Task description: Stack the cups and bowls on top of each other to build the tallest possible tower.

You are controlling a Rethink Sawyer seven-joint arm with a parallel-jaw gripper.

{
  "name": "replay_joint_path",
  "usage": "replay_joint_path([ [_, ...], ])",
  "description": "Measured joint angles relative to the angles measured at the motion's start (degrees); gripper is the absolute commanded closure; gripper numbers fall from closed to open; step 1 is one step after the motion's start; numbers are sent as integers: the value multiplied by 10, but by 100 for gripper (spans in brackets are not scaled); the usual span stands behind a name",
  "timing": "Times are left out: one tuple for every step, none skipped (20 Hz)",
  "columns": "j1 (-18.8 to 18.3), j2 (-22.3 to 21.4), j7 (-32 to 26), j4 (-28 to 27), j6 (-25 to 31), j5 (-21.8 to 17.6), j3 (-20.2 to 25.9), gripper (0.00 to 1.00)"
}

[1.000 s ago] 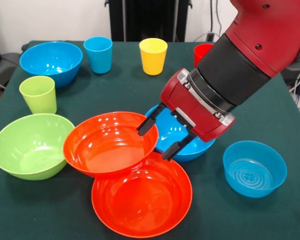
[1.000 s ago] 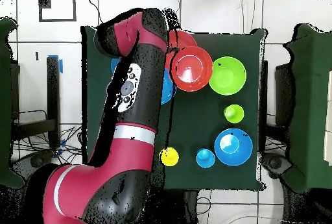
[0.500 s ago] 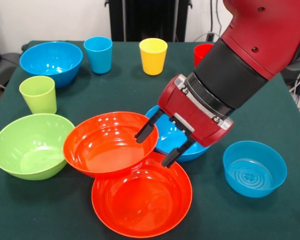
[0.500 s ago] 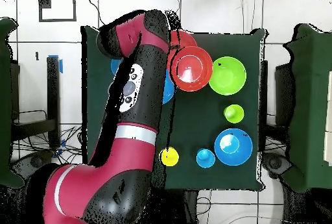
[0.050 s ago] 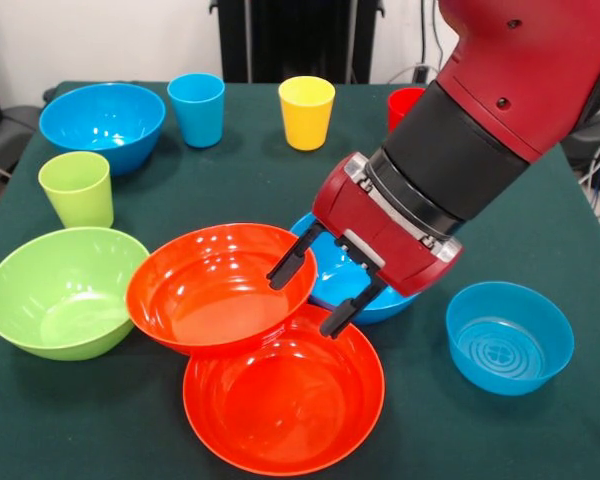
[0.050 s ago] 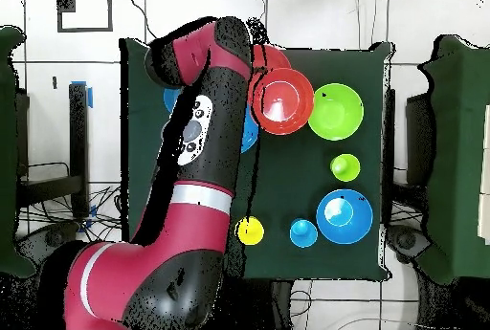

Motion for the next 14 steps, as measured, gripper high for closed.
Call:
replay_joint_path([
  [0, 0, 0, 0, 0, 0, 0, 0],
  [0, 0, 0, 0, 0, 0, 0, 0],
  [0, 0, 0, 0, 0, 0, 0, 0],
  [0, 0, 0, 0, 0, 0, -1, 0],
  [0, 1, 0, 0, 0, 0, -1, 0],
  [0, 1, 0, 0, 0, 0, -2, 0],
  [0, 2, 0, 0, 0, 0, -3, 0],
  [0, 2, 0, 0, 0, 0, -4, 0],
  [0, 4, 0, 0, 0, 0, -6, 0],
  [0, 10, 0, 0, 0, 0, -11, 100],
  [0, 11, 0, 0, 0, 0, -11, 100],
  [0, 11, 0, 0, 0, 0, -12, 100],
  [0, 13, 0, 0, 0, 0, -12, 100],
  [0, 15, 0, 0, 0, 0, -13, 100],
])
